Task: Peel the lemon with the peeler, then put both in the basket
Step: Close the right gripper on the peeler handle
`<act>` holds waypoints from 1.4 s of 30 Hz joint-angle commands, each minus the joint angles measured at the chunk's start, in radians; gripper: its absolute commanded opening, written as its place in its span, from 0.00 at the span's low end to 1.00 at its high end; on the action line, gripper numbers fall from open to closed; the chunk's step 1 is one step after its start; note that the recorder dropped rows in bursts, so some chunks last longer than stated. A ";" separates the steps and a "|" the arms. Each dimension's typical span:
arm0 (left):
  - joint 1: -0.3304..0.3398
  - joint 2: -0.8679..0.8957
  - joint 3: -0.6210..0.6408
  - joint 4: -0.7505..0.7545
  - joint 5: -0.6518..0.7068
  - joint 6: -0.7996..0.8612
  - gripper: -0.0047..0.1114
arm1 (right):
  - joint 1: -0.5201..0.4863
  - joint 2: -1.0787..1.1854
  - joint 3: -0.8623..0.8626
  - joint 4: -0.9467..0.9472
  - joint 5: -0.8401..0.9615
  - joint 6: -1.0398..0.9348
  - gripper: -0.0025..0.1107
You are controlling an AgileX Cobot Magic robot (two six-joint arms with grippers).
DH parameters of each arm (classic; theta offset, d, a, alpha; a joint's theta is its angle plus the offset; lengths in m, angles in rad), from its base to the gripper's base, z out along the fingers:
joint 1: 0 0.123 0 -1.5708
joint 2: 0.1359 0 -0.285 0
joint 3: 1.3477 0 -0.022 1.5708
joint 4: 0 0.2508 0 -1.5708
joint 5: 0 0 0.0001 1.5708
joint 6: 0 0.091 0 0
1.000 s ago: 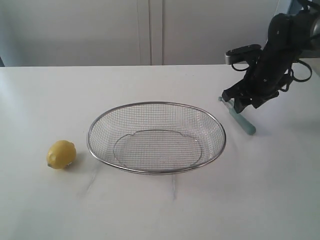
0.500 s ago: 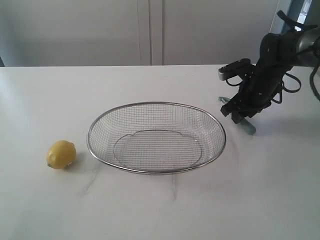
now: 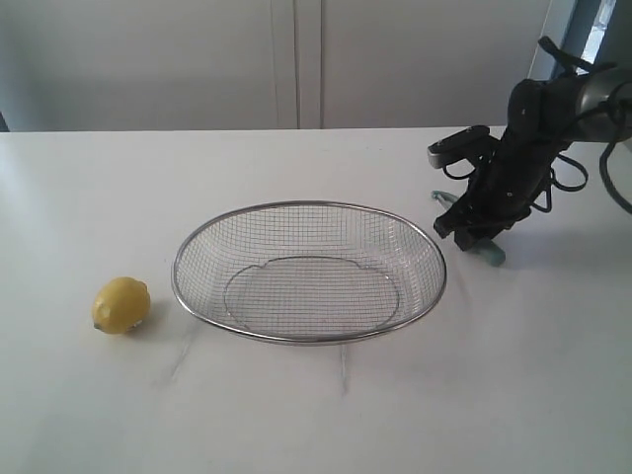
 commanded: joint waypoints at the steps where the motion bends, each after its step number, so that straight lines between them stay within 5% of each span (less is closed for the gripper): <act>1: 0.003 -0.004 0.004 0.001 0.001 -0.002 0.04 | -0.004 0.001 -0.004 0.004 -0.010 -0.031 0.42; 34: 0.003 -0.004 0.004 0.001 0.001 -0.002 0.04 | -0.004 0.016 -0.004 0.011 -0.002 -0.029 0.42; 37: 0.003 -0.004 0.004 0.001 0.001 -0.002 0.04 | -0.004 0.021 -0.004 0.011 -0.001 -0.029 0.35; 42: 0.003 -0.004 0.004 0.001 0.001 -0.002 0.04 | -0.004 0.018 -0.004 -0.003 0.055 -0.015 0.02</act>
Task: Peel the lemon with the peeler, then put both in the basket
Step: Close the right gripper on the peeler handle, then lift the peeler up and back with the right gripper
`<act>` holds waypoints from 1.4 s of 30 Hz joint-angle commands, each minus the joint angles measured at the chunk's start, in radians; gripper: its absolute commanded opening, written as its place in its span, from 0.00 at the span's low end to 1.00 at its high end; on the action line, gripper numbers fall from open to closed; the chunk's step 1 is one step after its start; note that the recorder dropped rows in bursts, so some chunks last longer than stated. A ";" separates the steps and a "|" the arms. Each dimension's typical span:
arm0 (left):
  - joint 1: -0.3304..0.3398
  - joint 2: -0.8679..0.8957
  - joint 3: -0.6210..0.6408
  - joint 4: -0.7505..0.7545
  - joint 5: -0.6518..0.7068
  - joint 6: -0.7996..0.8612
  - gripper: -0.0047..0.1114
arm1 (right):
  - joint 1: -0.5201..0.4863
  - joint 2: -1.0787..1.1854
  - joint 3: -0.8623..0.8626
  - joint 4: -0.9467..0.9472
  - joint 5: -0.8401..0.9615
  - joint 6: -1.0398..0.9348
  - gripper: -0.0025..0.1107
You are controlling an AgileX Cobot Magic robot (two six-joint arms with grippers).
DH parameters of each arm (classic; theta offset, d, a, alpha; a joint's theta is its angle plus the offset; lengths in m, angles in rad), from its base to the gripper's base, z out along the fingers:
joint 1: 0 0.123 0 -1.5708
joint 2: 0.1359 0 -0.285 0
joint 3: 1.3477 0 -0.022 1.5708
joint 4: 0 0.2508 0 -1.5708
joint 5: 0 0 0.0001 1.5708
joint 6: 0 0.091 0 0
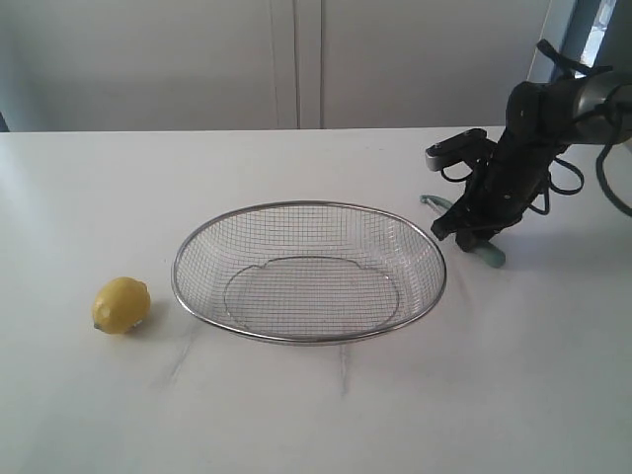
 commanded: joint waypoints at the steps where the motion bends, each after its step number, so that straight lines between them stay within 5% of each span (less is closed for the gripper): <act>1: 0.003 -0.004 0.004 0.001 0.001 -0.002 0.04 | -0.004 0.004 0.002 -0.032 0.049 0.033 0.02; 17: 0.003 -0.004 0.004 0.001 0.001 -0.002 0.04 | -0.002 -0.279 0.002 -0.051 0.288 0.109 0.02; 26: 0.003 -0.004 0.004 0.001 0.001 -0.002 0.04 | -0.002 -0.347 0.002 0.170 0.446 0.101 0.02; 42: 0.003 -0.004 0.004 0.001 0.001 -0.002 0.04 | 0.030 -0.611 0.185 0.304 0.446 0.077 0.02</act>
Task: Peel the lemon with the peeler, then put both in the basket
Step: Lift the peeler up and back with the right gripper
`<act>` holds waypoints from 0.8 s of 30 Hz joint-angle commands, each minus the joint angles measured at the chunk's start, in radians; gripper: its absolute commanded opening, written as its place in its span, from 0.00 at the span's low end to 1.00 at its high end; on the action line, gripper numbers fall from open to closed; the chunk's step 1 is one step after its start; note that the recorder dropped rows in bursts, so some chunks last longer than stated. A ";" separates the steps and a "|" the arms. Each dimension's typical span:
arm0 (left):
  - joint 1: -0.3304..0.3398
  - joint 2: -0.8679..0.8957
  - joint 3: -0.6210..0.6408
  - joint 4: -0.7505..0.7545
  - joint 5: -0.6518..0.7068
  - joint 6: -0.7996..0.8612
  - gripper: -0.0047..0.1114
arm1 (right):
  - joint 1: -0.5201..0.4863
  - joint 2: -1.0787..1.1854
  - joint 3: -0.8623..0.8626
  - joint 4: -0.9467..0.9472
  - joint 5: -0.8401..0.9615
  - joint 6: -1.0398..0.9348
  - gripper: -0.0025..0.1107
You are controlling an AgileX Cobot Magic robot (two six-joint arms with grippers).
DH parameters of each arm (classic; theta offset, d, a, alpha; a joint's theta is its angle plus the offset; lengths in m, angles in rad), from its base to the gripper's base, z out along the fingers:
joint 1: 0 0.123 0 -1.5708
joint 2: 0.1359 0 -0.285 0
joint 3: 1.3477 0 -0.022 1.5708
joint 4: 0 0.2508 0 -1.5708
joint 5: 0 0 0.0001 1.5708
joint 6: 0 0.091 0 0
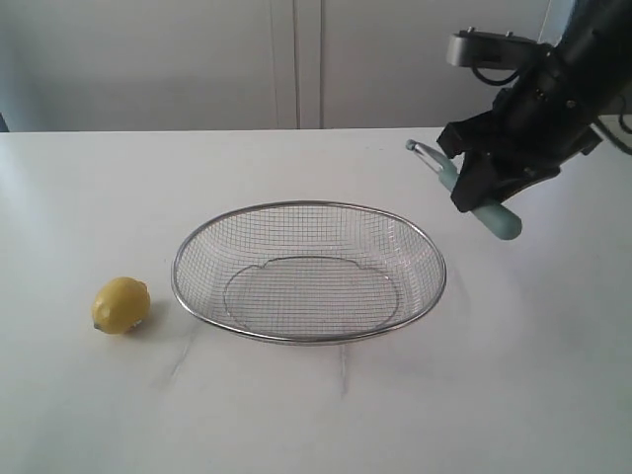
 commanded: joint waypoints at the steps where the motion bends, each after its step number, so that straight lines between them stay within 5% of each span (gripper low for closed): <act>1: 0.003 -0.004 0.004 0.001 0.001 -0.002 0.04 | 0.001 -0.103 0.042 0.006 0.002 -0.012 0.02; 24: 0.003 -0.004 0.004 0.001 0.001 -0.002 0.04 | 0.001 -0.166 0.054 0.013 -0.071 -0.014 0.02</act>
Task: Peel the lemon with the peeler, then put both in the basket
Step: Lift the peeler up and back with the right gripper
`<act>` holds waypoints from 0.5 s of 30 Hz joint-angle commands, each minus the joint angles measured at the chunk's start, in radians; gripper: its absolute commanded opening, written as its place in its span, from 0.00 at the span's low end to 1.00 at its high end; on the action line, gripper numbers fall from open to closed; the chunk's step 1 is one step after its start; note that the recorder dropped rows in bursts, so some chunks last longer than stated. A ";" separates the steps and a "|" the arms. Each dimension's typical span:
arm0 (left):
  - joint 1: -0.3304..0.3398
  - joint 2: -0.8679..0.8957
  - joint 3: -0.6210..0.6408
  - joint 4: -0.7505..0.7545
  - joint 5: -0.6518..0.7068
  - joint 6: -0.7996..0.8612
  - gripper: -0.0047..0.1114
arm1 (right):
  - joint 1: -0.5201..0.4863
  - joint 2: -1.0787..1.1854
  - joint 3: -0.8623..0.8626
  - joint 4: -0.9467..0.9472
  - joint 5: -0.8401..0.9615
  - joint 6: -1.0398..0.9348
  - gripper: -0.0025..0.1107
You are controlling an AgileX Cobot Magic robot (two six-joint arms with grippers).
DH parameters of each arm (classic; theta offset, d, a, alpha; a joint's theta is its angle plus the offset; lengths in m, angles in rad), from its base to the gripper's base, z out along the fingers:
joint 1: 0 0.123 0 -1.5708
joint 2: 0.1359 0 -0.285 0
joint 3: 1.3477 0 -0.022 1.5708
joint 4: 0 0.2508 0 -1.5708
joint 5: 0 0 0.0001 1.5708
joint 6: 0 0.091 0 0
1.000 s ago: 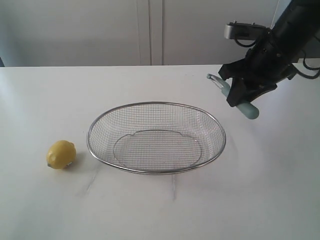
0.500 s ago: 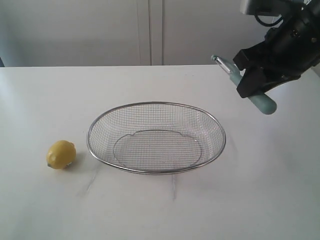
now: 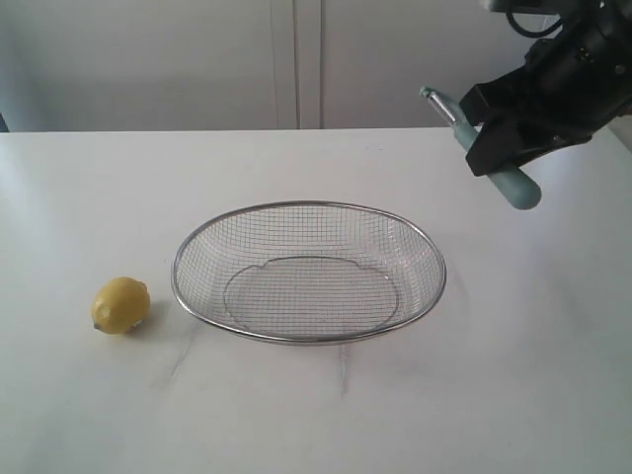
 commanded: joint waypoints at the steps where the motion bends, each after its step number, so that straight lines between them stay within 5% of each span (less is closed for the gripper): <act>1: 0.003 -0.004 0.004 0.001 0.001 -0.002 0.04 | 0.001 -0.006 0.003 0.009 0.005 -0.011 0.02; 15: 0.003 -0.004 0.004 0.001 0.001 -0.002 0.04 | 0.001 -0.103 0.147 0.049 -0.101 -0.007 0.02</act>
